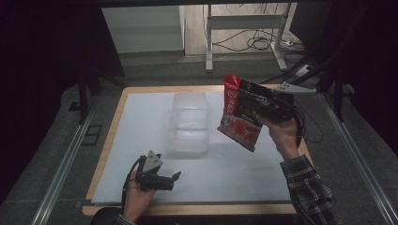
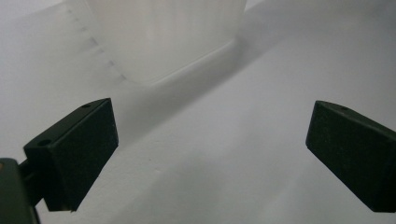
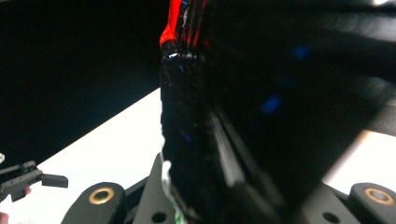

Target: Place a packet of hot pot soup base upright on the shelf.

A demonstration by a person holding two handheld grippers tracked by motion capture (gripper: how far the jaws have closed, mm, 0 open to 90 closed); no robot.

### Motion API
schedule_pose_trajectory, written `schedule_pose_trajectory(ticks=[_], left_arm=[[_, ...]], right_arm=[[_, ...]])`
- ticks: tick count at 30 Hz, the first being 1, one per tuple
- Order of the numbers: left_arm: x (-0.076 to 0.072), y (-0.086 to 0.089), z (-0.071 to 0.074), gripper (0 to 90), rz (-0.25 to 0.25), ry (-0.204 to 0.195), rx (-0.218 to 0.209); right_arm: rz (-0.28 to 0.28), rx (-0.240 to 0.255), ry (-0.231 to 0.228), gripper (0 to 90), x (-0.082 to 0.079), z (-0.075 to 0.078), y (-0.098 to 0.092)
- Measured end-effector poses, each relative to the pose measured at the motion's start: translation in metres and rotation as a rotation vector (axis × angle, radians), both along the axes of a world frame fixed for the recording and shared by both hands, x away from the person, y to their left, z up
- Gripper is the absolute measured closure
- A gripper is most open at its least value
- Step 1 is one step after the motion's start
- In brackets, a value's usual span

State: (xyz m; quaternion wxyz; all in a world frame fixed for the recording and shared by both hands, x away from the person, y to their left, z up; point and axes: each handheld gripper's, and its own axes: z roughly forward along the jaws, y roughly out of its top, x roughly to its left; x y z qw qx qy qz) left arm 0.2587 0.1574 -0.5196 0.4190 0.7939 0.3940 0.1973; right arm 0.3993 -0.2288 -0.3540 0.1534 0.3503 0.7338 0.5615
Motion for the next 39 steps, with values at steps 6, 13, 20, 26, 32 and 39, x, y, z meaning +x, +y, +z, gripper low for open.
schedule_pose_trajectory(ticks=[6,13,20,26,32,39], left_arm=[[0.0,-0.001,-0.001,2.3,-0.001,0.003,0.013],[0.0,0.0,-0.001,2.5,0.004,-0.001,0.013],[0.0,0.0,-0.001,2.6,0.005,-0.006,0.01],[0.001,0.001,-0.001,2.5,0.008,-0.007,0.009],[0.001,0.001,-0.001,2.6,0.004,-0.005,0.008],[0.0,0.0,-0.001,2.6,0.0,-0.005,0.011]], right_arm=[[0.012,0.022,-0.01,76.4,0.012,0.008,0.008],[0.032,0.036,-0.018,76.4,0.026,0.013,0.024],[0.049,0.045,-0.021,76.4,0.039,0.013,0.048],[0.072,0.053,-0.008,76.4,0.047,0.006,0.069],[0.093,0.047,-0.005,76.3,0.053,-0.001,0.092],[0.117,0.05,-0.001,76.4,0.056,-0.01,0.118]])
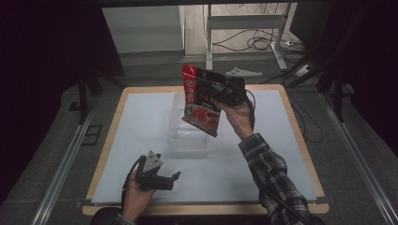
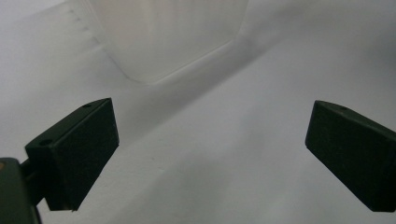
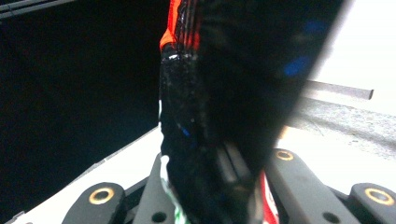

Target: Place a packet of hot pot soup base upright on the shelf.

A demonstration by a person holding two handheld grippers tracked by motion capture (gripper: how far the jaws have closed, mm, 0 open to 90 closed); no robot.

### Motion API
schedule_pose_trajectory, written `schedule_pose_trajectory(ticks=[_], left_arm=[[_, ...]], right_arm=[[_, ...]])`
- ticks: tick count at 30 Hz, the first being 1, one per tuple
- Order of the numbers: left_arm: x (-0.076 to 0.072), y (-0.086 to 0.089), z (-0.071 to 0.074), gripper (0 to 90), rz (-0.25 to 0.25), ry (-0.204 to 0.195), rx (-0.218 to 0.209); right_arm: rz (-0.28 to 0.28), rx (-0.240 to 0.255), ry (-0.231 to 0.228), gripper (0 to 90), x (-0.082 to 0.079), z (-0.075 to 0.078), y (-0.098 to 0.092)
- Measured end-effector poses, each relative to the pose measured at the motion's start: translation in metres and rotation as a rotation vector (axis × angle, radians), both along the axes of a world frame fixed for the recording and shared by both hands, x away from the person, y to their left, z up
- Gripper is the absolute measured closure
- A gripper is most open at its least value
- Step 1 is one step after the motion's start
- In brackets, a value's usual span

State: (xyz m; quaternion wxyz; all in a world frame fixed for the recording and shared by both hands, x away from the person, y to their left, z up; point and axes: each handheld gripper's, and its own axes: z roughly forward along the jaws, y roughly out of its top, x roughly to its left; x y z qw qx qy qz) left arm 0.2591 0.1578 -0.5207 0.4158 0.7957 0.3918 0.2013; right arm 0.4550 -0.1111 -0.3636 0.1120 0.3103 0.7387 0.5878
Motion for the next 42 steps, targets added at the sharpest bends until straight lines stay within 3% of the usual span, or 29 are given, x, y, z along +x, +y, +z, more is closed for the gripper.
schedule_pose_trajectory(ticks=[6,17,33,35,42], left_arm=[[0.0,0.0,0.0,2.7,-0.002,-0.001,0.002],[0.0,0.0,0.0,2.8,-0.006,0.001,0.004],[0.0,-0.002,0.0,2.9,-0.011,0.004,0.013],[0.0,-0.002,0.0,3.0,-0.011,0.004,0.014],[0.0,-0.003,-0.001,3.1,-0.013,0.0,0.022]], right_arm=[[0.017,-0.012,0.004,76.3,0.002,-0.012,0.021],[0.014,-0.051,0.012,76.2,0.004,-0.035,0.04],[0.02,-0.102,0.003,74.2,-0.001,-0.06,0.046],[0.019,-0.087,0.0,73.5,-0.002,-0.064,0.044],[0.042,-0.101,0.03,63.4,-0.003,-0.07,0.03]])
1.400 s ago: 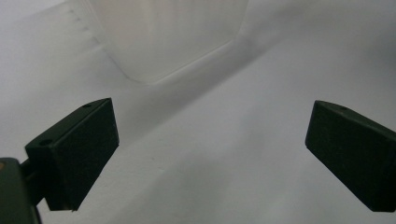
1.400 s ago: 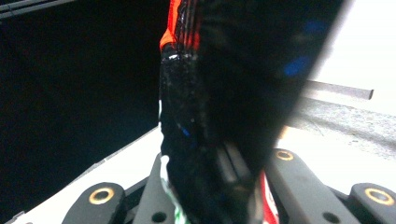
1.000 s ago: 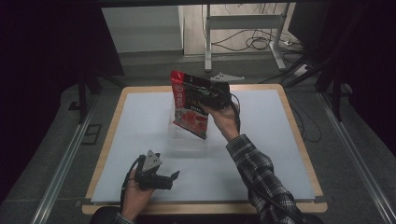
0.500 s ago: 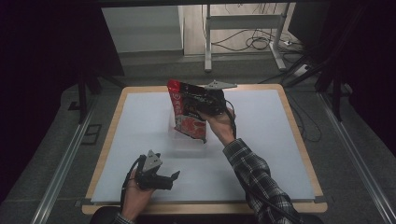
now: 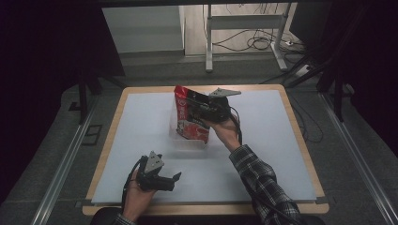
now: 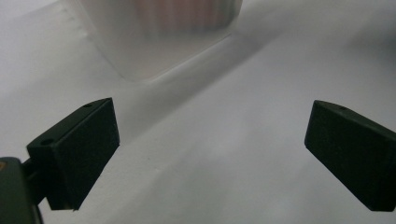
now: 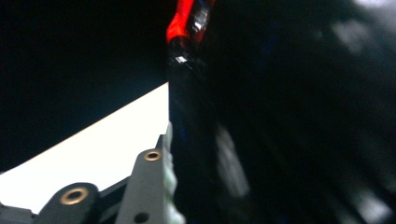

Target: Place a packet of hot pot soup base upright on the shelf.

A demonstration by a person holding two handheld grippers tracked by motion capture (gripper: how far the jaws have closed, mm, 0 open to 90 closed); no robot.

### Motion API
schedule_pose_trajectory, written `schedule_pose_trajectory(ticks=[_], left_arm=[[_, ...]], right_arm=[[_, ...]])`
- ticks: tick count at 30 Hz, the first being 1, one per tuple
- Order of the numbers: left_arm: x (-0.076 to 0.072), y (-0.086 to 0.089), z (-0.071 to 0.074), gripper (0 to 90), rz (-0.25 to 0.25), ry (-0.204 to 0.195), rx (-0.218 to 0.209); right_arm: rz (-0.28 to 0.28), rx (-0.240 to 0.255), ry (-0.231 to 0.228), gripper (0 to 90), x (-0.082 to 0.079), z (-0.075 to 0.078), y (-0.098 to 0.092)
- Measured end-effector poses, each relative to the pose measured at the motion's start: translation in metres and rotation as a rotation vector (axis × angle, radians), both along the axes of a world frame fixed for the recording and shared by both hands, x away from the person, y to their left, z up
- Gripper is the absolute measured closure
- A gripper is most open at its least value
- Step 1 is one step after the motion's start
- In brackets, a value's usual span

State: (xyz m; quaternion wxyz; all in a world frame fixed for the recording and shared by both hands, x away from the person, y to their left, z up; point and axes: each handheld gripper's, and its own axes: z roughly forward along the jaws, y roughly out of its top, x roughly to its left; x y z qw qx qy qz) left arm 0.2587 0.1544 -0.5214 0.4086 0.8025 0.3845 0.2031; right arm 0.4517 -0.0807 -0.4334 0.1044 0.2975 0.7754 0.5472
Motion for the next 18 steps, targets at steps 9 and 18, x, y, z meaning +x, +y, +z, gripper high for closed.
schedule_pose_trajectory(ticks=[9,18], left_arm=[[-0.001,0.0,0.001,3.7,-0.001,-0.002,-0.006],[-0.001,0.0,0.001,4.6,-0.008,-0.007,-0.006]], right_arm=[[-0.005,-0.047,-0.029,42.5,-0.001,0.008,-0.003],[0.006,-0.072,-0.009,32.0,-0.002,0.012,-0.006]])
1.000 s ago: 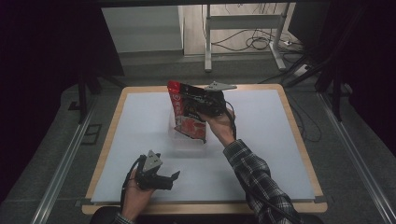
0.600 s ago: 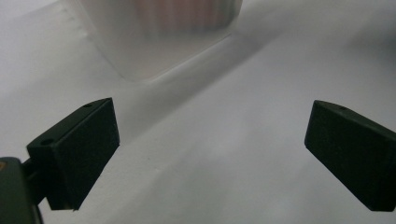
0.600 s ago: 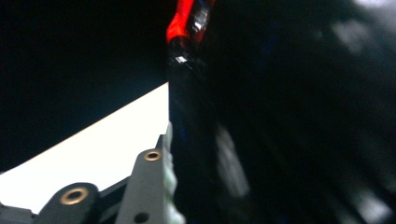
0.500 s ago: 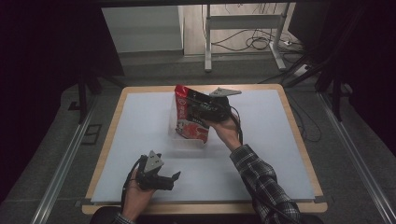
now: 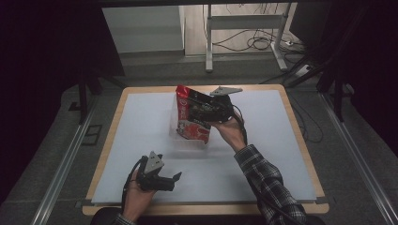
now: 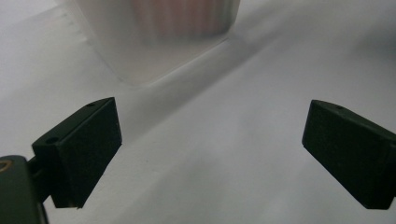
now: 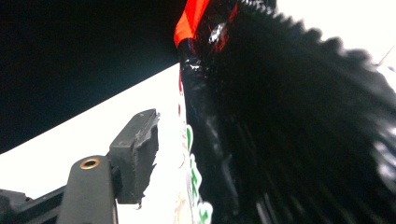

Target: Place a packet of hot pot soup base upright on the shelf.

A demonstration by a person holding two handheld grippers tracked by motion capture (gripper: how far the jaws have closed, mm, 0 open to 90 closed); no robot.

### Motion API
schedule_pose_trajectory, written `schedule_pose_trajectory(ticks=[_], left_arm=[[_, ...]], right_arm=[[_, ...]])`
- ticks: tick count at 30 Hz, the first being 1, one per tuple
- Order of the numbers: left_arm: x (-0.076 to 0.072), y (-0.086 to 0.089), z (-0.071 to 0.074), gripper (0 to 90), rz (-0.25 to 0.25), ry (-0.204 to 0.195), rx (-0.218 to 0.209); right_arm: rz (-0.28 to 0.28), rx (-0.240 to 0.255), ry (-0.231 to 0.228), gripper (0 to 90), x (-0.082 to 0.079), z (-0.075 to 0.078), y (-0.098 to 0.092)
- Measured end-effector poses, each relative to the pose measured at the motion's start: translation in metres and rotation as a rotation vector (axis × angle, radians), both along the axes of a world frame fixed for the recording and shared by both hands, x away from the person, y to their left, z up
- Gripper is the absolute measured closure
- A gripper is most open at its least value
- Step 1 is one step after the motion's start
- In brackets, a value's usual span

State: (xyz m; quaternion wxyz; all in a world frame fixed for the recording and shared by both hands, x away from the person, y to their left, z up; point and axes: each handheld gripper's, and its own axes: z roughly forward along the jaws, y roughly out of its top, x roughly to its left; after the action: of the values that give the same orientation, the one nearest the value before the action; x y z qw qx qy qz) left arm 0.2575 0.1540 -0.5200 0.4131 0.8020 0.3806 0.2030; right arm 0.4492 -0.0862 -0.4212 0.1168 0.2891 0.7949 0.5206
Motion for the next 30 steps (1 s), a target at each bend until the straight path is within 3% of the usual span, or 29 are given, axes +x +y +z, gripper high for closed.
schedule_pose_trajectory(ticks=[11,30], left_arm=[[0.0,0.0,0.0,4.7,-0.001,-0.003,-0.001],[0.0,0.0,0.001,4.7,-0.01,0.004,-0.01]], right_arm=[[0.013,-0.016,0.02,24.1,-0.004,0.004,-0.01],[0.031,-0.067,0.011,16.5,-0.016,-0.002,-0.02]])
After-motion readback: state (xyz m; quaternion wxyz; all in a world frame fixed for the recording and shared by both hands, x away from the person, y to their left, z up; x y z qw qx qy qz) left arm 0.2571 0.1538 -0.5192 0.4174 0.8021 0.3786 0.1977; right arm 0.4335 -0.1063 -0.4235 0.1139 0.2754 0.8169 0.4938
